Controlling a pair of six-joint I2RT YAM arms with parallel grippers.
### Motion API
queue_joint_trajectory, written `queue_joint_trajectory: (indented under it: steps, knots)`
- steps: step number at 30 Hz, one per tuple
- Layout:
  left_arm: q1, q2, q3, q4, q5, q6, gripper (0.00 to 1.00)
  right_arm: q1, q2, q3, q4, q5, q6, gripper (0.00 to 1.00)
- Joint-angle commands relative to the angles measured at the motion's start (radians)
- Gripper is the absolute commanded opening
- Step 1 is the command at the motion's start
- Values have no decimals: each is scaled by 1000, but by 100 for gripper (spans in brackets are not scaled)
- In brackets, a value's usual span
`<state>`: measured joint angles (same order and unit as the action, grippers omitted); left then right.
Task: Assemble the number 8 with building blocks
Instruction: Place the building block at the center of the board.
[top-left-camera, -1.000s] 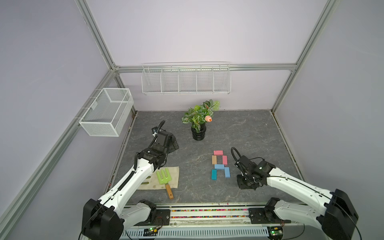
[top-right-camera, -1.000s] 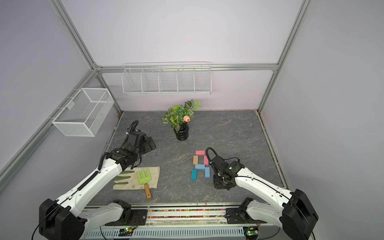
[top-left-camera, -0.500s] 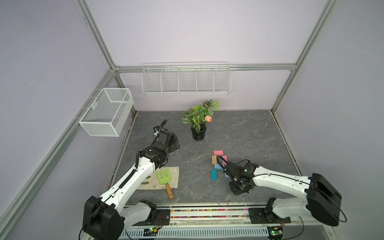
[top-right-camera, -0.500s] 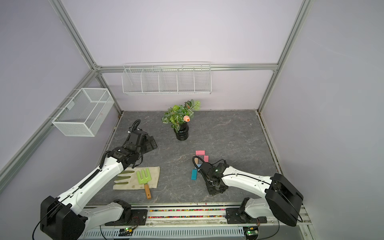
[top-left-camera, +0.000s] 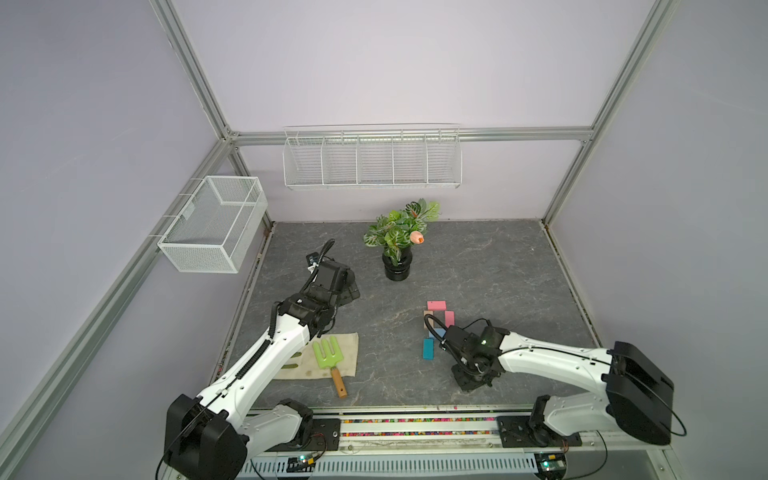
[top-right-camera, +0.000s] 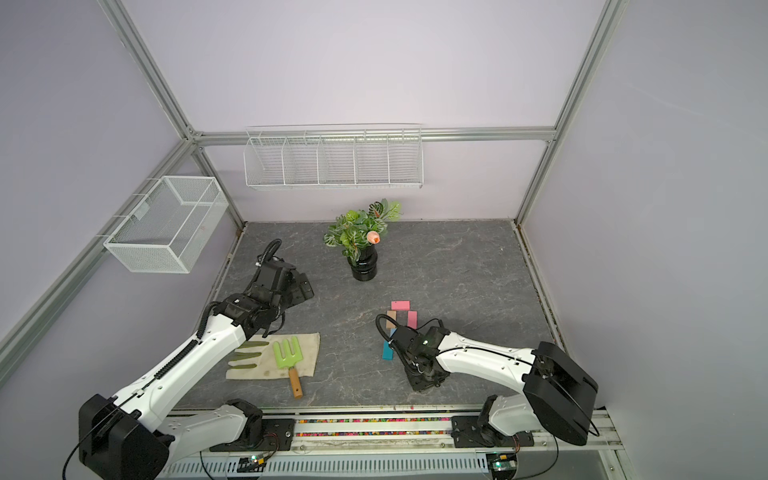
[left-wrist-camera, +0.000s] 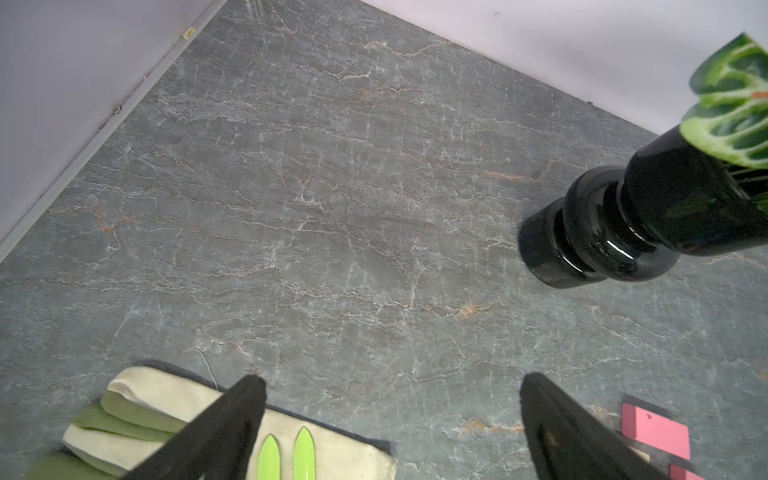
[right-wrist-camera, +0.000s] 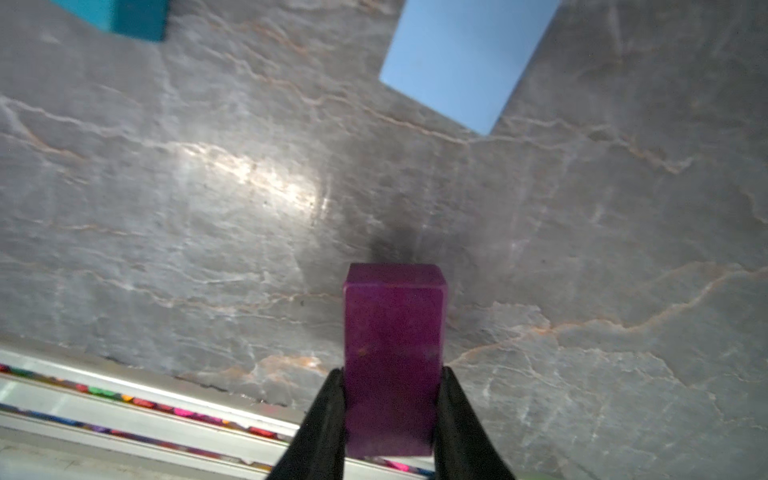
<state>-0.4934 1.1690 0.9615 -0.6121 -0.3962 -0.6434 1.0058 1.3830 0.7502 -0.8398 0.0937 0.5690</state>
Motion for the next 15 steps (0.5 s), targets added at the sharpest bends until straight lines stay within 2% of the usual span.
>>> queue_joint_trajectory:
  steps: [1,15]
  knots:
    - [-7,8,53,-30,-22,-9,100,21,32,32,2,23,-25,7]
    - [-13,-10,47,-30,-37,-6,100,28,90,66,-16,30,-79,7]
